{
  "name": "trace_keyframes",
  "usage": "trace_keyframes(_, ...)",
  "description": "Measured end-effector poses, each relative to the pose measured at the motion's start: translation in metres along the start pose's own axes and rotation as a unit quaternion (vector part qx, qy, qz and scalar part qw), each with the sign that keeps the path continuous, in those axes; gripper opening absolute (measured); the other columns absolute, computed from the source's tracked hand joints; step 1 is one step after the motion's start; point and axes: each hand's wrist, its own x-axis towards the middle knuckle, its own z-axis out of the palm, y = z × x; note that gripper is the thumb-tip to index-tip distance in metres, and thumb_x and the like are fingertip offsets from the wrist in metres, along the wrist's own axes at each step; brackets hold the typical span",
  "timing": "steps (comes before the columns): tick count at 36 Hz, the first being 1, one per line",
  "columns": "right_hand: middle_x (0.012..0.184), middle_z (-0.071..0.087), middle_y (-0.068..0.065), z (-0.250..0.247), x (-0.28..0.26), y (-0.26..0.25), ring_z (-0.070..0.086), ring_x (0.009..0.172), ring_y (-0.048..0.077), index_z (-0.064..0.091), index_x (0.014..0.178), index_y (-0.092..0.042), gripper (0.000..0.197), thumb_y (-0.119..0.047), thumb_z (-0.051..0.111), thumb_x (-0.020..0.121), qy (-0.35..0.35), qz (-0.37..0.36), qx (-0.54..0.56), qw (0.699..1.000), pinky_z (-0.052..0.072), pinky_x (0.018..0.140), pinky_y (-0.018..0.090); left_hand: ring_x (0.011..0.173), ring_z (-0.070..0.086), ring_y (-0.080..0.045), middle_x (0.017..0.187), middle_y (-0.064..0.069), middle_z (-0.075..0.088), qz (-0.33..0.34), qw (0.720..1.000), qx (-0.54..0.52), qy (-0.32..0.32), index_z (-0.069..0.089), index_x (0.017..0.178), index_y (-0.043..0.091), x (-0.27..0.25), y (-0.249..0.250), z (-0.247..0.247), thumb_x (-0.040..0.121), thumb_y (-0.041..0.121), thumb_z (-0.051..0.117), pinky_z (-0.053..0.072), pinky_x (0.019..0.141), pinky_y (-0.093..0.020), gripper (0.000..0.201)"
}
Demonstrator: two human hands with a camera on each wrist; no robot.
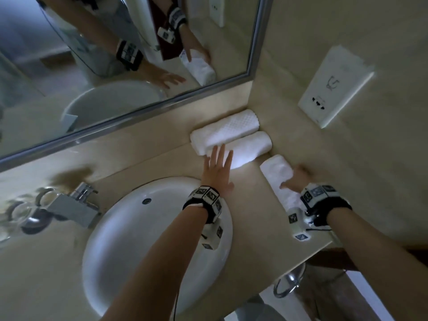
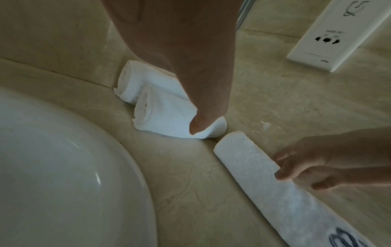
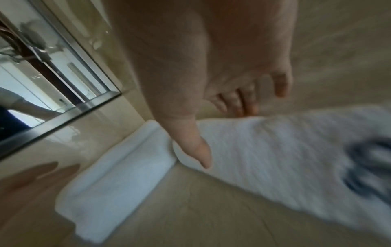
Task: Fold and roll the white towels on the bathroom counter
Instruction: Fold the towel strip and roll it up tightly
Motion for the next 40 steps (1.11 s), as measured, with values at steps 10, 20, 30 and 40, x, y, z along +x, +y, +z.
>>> trace_keyframes(10,0.152,0.013,0.01,0.06,-0.034,0.048,0.023,0.138,0.036,-0.012,0.148,-0.019,0.132,-0.04,0.084,0.06,0.063,0.032,-0.131,0.989,0.036,0.104,0.054,0.146,-0.018,-0.029,0.158,-0.008,-0.02,0.041,0.999,-0.019,-0.019,0.008,0.152,0.015,-0.022,0.025,0.022,0.08,0.029,0.061,0.008,0.117,-0.049,0.09)
trace_keyframes(20,0.143,0.037,0.0,0.05,-0.027,0.027,0.04,0.129,0.023,0.019,0.146,-0.027,0.085,-0.023,0.066,0.076,0.051,-0.204,-0.304,0.929,0.037,0.104,0.042,0.147,-0.007,-0.03,0.159,-0.012,-0.01,0.086,0.995,0.004,-0.041,-0.007,0.153,0.018,-0.034,0.034,0.039,0.08,0.023,0.064,0.011,0.118,-0.047,0.102)
trace_keyframes(30,0.147,0.021,0.007,0.047,-0.001,-0.011,0.019,0.134,0.034,0.019,0.142,-0.053,0.088,-0.001,0.057,0.081,0.087,-0.324,-0.314,0.888,0.026,0.111,0.043,0.147,0.005,-0.032,0.158,-0.015,0.007,0.018,0.999,-0.01,-0.038,-0.003,0.152,0.011,-0.022,0.049,0.06,0.083,0.018,0.062,0.003,0.12,-0.045,0.095)
trace_keyframes(40,0.136,0.037,0.018,0.042,0.034,-0.047,0.03,0.125,0.042,0.042,0.139,-0.037,0.071,0.001,0.046,0.079,0.132,-0.37,-0.244,0.887,0.025,0.11,0.052,0.107,0.057,-0.028,0.116,-0.011,0.059,-0.042,0.995,0.011,0.091,0.053,0.13,0.009,0.025,0.035,0.064,0.057,0.021,0.081,0.047,0.094,-0.038,0.078)
